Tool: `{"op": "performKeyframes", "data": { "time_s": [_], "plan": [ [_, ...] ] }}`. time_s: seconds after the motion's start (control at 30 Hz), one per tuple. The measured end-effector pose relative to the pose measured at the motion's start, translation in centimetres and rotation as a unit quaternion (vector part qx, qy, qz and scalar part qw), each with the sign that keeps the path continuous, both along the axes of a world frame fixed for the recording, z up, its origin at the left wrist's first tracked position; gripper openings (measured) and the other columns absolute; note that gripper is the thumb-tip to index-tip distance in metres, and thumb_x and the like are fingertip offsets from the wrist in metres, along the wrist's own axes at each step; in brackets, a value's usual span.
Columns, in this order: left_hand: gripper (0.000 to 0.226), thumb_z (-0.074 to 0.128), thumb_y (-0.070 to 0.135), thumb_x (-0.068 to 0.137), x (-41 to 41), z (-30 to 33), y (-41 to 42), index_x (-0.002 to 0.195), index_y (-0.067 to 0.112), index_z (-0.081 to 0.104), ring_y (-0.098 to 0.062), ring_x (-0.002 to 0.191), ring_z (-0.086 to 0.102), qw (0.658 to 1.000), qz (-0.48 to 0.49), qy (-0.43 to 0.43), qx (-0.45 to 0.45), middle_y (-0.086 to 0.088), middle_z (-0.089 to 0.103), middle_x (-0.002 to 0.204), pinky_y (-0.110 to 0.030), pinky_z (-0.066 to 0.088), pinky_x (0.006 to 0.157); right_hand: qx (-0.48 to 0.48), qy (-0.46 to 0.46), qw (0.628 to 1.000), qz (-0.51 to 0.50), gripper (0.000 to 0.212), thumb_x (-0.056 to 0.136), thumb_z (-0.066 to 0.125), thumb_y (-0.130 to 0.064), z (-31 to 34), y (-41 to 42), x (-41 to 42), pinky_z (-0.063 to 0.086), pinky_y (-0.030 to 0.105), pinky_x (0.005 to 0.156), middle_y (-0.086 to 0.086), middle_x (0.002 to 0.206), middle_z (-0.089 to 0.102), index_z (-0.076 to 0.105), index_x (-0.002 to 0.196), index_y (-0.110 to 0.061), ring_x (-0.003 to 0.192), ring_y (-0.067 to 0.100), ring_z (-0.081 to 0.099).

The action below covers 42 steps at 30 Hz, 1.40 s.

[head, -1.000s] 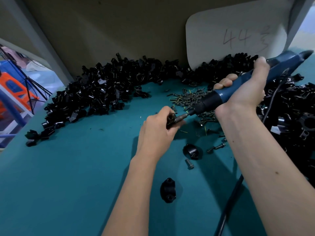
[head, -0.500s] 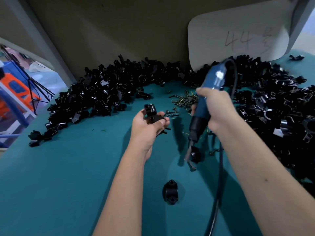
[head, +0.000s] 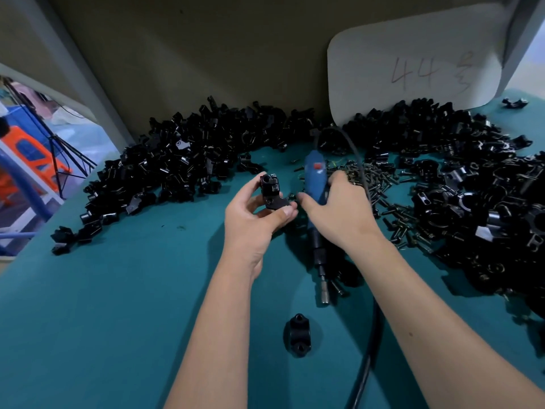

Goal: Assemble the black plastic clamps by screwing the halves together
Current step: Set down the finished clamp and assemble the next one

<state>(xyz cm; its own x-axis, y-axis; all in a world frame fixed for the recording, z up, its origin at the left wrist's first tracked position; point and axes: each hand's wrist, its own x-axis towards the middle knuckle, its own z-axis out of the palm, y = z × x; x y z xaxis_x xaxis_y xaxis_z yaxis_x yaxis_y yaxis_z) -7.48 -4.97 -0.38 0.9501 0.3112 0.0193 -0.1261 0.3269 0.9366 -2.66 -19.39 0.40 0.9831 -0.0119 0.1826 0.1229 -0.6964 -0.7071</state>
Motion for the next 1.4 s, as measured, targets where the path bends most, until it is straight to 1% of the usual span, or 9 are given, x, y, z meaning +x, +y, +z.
{"op": "performKeyframes", "data": {
  "time_s": [0.13, 0.33, 0.5, 0.63, 0.8, 0.9, 1.17, 1.3, 1.4],
  "plan": [
    [0.063, 0.068, -0.026, 0.082, -0.2, 0.1, -0.1, 0.137, 0.005, 0.059, -0.033, 0.088, 0.076, 1.000, 0.003, 0.001, -0.016, -0.010, 0.071, 0.093, -0.036, 0.063, 0.080, -0.032, -0.013, 0.999, 0.032, 0.035, 0.101, 0.061, -0.043, 0.7, 0.1, 0.2, 0.047, 0.033, 0.065, 0.010, 0.085, 0.068, 0.062, 0.104, -0.008, 0.074, 0.027, 0.064],
    [0.008, 0.068, -0.003, 0.095, -0.4, 0.8, -1.1, 0.101, 0.002, 0.068, -0.024, 0.075, 0.073, 0.999, 0.005, -0.013, -0.041, -0.014, 0.070, 0.094, -0.028, 0.062, 0.068, -0.086, -0.020, 0.996, 0.007, 0.012, 0.085, 0.064, -0.001, 1.5, -1.8, 0.3, 0.060, 0.037, 0.074, 0.008, 0.082, 0.070, 0.073, 0.091, -0.008, 0.078, 0.026, 0.067],
    [0.059, 0.075, -0.006, 0.089, -0.3, 1.9, -3.8, 0.143, 0.011, 0.059, -0.022, 0.074, 0.074, 0.996, -0.001, -0.035, 0.084, 0.006, 0.067, 0.094, -0.032, 0.064, 0.070, 0.009, -0.142, 0.989, -0.039, 0.016, 0.096, 0.062, -0.016, 2.8, -3.3, 0.3, 0.052, 0.033, 0.073, -0.002, 0.078, 0.070, 0.072, 0.084, -0.014, 0.074, 0.018, 0.064],
    [0.057, 0.090, 0.012, 0.079, -0.1, 2.5, -6.4, 0.126, 0.025, 0.060, -0.024, 0.077, 0.077, 0.974, 0.037, -0.011, 0.225, 0.001, 0.067, 0.105, -0.041, 0.065, 0.064, 0.164, -0.035, 0.982, 0.088, 0.049, 0.099, 0.049, -0.061, 6.3, -6.0, 0.1, 0.052, 0.034, 0.053, 0.000, 0.074, 0.070, 0.075, 0.085, -0.022, 0.059, 0.018, 0.066],
    [0.039, 0.090, 0.015, 0.078, 0.2, 1.7, -12.5, 0.089, 0.027, 0.055, -0.027, 0.065, 0.072, 0.969, 0.041, -0.016, 0.243, 0.001, 0.067, 0.091, -0.049, 0.062, 0.059, -0.078, 0.018, 0.986, 0.145, 0.024, 0.078, 0.083, -0.050, 8.4, -12.3, -0.1, 0.048, 0.018, 0.055, -0.006, 0.072, 0.067, 0.076, 0.090, -0.031, 0.055, -0.001, 0.059],
    [0.030, 0.088, 0.025, 0.076, 1.1, 2.0, -16.3, 0.082, 0.029, 0.059, -0.020, 0.062, 0.069, 0.941, 0.033, -0.045, 0.333, 0.007, 0.068, 0.073, -0.047, 0.058, 0.065, -0.098, 0.032, 0.990, 0.096, 0.021, 0.076, 0.088, -0.040, 9.4, -16.1, -0.5, 0.047, 0.020, 0.056, -0.008, 0.071, 0.066, 0.076, 0.091, -0.033, 0.053, -0.001, 0.058],
    [0.018, 0.073, 0.029, 0.092, 4.2, 3.3, -24.1, 0.106, 0.017, 0.073, -0.026, 0.101, 0.053, 0.821, -0.081, -0.165, 0.541, 0.004, 0.061, 0.086, -0.037, 0.048, 0.081, -0.296, 0.054, 0.949, -0.090, 0.014, 0.081, 0.081, -0.036, 9.7, -23.1, 1.3, 0.057, 0.037, 0.082, 0.003, 0.092, 0.072, 0.077, 0.090, -0.025, 0.089, 0.031, 0.067],
    [0.017, 0.065, 0.030, 0.094, 4.9, 3.4, -23.8, 0.097, 0.020, 0.078, -0.025, 0.095, 0.054, 0.820, -0.094, -0.168, 0.539, -0.005, 0.066, 0.083, -0.037, 0.048, 0.076, -0.335, 0.130, 0.932, -0.048, 0.020, 0.082, 0.073, -0.020, 10.4, -23.1, 3.0, 0.060, 0.042, 0.088, 0.008, 0.098, 0.075, 0.080, 0.100, -0.018, 0.093, 0.032, 0.068],
    [0.018, 0.060, 0.024, 0.091, 5.8, 3.8, -22.7, 0.089, 0.017, 0.076, -0.028, 0.093, 0.057, 0.830, -0.012, -0.128, 0.543, -0.008, 0.069, 0.084, -0.036, 0.044, 0.072, -0.297, 0.055, 0.952, -0.056, 0.033, 0.082, 0.057, -0.002, 10.6, -21.4, 5.0, 0.061, 0.043, 0.088, 0.008, 0.099, 0.076, 0.080, 0.099, -0.018, 0.094, 0.032, 0.070]
  ]
}}
